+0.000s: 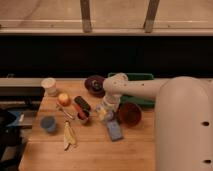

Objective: Place towel in table surface

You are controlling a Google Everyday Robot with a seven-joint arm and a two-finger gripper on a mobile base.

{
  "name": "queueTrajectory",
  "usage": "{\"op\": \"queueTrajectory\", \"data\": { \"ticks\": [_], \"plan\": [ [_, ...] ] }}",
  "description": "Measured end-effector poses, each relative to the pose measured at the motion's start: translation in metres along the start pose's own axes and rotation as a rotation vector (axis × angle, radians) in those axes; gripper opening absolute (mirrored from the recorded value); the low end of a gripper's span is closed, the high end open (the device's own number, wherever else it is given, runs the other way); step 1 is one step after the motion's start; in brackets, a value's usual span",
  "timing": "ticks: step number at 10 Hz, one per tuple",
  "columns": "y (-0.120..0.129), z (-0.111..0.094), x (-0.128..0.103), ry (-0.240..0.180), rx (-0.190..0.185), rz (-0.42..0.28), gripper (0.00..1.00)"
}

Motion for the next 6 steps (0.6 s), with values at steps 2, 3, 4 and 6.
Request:
{"op": "queueTrajectory", "data": {
  "ticks": [2, 3, 4, 6],
  "plan": [
    [0.007, 0.001, -0.004, -0.005, 0.011, -0.005, 0.31],
    [0.01, 0.001, -0.005, -0.008, 0.012, -0.005, 0.21],
    [0.01, 0.002, -0.005, -0.011, 0.016, -0.004, 0.09],
    [0.014, 0.002, -0.005, -0.015, 0.016, -0.005, 0.0]
  ]
}}
